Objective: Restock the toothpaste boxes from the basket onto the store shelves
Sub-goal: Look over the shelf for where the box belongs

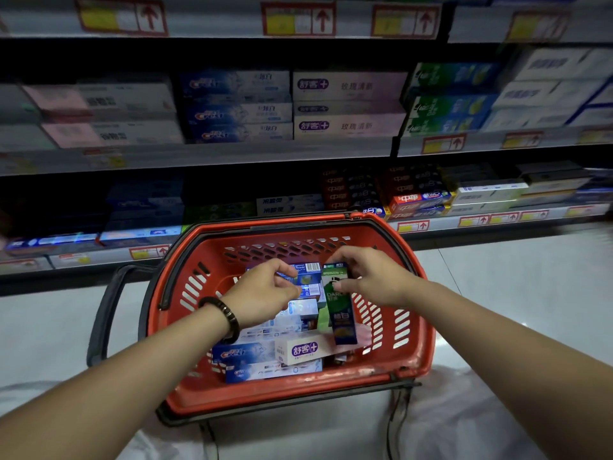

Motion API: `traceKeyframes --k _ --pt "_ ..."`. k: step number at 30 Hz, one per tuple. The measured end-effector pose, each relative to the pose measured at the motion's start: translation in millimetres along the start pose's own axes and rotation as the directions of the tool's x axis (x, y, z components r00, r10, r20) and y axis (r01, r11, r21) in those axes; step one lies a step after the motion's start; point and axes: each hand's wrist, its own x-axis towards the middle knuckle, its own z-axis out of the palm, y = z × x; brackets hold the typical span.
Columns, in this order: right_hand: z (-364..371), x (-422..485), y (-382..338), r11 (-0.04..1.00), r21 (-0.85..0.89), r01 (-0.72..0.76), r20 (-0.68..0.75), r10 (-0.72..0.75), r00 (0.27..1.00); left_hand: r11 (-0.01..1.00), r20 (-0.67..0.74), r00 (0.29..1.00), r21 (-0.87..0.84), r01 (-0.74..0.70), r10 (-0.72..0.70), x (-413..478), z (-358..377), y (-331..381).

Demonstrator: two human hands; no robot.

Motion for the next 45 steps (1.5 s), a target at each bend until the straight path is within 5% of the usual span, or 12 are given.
traceKeyframes --k 13,24,30,37,41,45 --pt "-23 0 -37 0.937 0.323 0.134 -0.116 -0.101 0.988 0.994 0.050 0.995 0.060 -0.087 0.084 1 5 2" --pt "-24 -7 -62 0.924 0.334 0.186 -0.157 -0.140 0.978 0.970 0.034 0.970 -0.009 -0.241 0.241 1 10 14" --pt "-29 -1 -55 0.890 0.434 0.143 -0.150 -0.085 0.985 0.926 -0.012 0.990 -0.353 -0.133 0.138 2 10 21" --pt "-40 -9 -47 0.972 0.213 -0.094 0.171 0.058 0.984 0.783 -0.067 0.997 -0.617 -0.078 0.046 4 2 31" --pt "-44 -11 -43 0.978 0.174 -0.116 0.158 0.089 0.983 0.702 -0.073 0.997 -0.708 -0.072 0.029 1 -4 37" --pt "-49 -16 -48 0.943 0.315 -0.106 0.107 0.076 0.991 0.659 -0.083 0.996 -0.749 -0.072 0.015 -1 -11 43"
